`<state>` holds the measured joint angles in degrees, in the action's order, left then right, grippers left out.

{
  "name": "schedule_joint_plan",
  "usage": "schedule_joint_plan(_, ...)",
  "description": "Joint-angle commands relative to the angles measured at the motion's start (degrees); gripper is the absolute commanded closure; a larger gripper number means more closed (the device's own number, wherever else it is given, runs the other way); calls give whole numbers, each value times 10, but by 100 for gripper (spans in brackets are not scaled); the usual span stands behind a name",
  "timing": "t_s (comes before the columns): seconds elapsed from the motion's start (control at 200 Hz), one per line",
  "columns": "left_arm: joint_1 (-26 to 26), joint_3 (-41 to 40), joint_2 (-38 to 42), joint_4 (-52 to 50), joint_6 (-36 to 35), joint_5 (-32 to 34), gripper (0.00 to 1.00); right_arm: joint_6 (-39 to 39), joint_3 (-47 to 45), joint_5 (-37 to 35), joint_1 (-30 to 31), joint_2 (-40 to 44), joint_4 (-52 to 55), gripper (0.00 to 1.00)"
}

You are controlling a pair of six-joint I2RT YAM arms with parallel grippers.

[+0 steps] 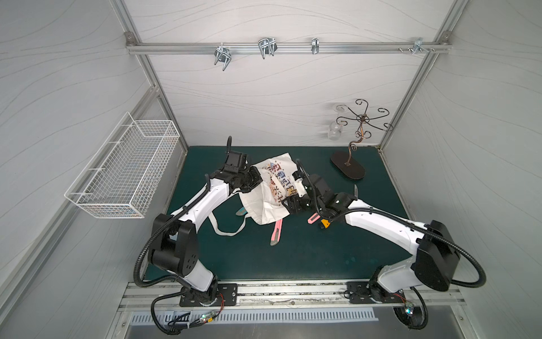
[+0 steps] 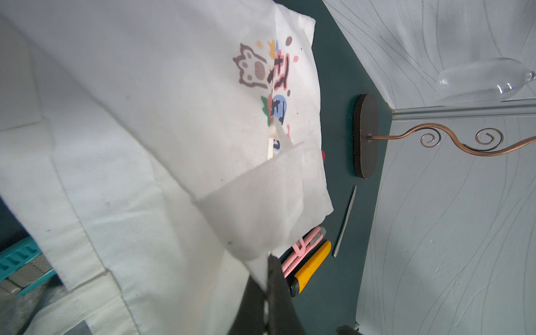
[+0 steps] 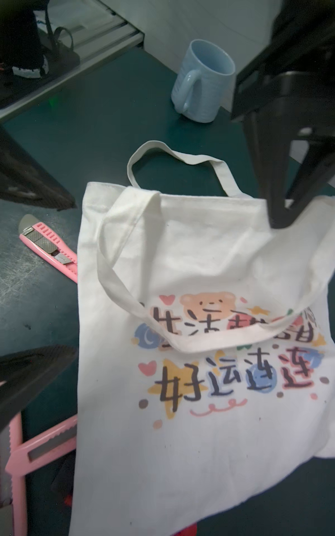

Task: Place the art knife into the pouch
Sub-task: Open the pouch at the center of the board.

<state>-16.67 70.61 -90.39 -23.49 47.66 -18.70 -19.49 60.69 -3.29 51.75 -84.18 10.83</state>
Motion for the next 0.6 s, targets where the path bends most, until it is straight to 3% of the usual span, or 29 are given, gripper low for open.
schedule_joint_plan(0.0,-2,12,14,15,2,2,100,15,8,-72,50,-28,-118,24)
schedule_joint_plan(0.14,-2,9,18,12,0,4,100,7,38,-99,74,-84,-155,23)
schedule_joint_plan(0.595,-2,9,20,8,0,5,100,22,123,-167,68,-221,-195,27)
